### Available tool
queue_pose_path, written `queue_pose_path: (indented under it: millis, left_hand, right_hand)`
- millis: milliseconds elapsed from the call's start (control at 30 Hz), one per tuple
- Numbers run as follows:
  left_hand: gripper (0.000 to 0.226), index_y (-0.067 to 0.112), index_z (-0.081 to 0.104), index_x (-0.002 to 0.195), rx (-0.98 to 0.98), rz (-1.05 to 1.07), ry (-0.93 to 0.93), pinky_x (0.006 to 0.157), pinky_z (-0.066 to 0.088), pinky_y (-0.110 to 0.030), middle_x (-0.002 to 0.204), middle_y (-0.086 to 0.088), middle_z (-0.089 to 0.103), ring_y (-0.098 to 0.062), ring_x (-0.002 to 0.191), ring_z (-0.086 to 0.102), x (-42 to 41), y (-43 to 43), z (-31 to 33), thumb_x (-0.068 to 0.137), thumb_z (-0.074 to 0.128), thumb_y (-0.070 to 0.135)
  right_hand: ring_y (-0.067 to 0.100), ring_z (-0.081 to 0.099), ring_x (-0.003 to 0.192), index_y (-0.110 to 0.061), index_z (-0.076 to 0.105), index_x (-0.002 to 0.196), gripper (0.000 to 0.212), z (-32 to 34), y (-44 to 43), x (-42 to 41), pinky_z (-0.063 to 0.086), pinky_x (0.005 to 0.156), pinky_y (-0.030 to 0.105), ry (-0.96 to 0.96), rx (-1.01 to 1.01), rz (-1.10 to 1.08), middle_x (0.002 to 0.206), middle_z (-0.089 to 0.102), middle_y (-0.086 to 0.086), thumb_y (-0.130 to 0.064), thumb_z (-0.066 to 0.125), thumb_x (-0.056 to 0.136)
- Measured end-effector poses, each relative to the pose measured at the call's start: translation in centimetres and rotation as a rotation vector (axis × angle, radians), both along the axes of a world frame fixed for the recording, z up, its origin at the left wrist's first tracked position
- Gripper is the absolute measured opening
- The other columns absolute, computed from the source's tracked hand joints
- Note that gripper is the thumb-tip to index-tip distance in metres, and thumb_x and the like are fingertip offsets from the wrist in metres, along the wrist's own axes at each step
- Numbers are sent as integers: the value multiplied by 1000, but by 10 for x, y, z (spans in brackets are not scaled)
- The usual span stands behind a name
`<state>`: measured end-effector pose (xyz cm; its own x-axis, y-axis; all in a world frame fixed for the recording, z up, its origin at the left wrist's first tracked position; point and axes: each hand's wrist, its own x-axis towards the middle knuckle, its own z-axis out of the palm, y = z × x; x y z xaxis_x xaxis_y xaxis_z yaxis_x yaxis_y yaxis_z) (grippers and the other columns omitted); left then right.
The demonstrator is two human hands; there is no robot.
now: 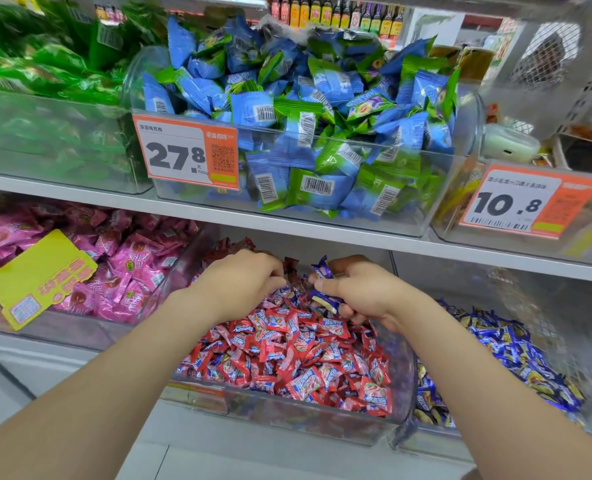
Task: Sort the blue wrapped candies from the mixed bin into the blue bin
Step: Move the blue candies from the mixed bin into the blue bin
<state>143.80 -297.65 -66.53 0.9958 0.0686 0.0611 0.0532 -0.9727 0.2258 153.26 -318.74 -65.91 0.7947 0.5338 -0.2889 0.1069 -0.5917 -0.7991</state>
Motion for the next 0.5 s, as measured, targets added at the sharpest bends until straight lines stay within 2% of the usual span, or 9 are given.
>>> queue_pose_path:
  millis: [67, 167, 267, 367, 433, 500]
  left_hand:
    - [29, 33, 65, 107, 22, 38, -32, 69, 50, -37, 92, 1, 69, -29, 86, 67, 4, -6, -1, 104, 48, 56]
    - [20, 28, 61, 108, 64, 65, -136, 68, 49, -38, 96, -6, 69, -35, 90, 66, 18, -11, -7, 104, 53, 46]
    - [15, 24, 62, 118, 56, 41, -140, 79, 55, -44, 110, -6, 59, -35, 97, 64, 32, -12, -12, 106, 54, 29]
    - [26, 17, 64, 126, 128, 18, 12, 87, 56, -47, 120, -8, 45, -35, 102, 63, 41, -14, -19, 103, 63, 30]
    - [33, 14, 64, 125, 138, 31, 55, 89, 56, -45, 122, -8, 45, -34, 106, 63, 44, -17, -19, 98, 71, 31]
    - [31, 14, 64, 118, 105, 39, 54, 89, 56, -44, 120, -8, 48, -34, 106, 62, 47, -18, -18, 94, 75, 29]
  right_hand:
    - [12, 45, 51, -13, 68, 116, 27, 4, 0, -6, 34, 44, 23, 19, 23, -24, 81, 67, 5, -37, 62, 104]
    - [12, 39, 46, -10, 65, 105, 31, 16, -2, -14, 28, 44, 23, 41, 33, -62, 77, 54, 3, -34, 46, 108]
    - [22, 38, 57, -15, 45, 78, 40, 22, -5, -23, 32, 55, 33, -186, -150, 23, 73, 44, 8, -36, 28, 108]
    - [23, 41, 53, -20, 36, 67, 52, 21, -3, -33, 34, 61, 35, -321, -225, 79, 59, 39, 5, -52, 29, 108]
    - [16, 49, 40, -20, 33, 62, 60, 19, -3, -34, 36, 55, 30, -321, -203, 61, 45, 32, -3, -58, 35, 108]
    - [21, 66, 43, -20, 33, 63, 53, 16, -2, -32, 36, 45, 24, -251, -141, 45, 43, 29, -4, -50, 45, 106]
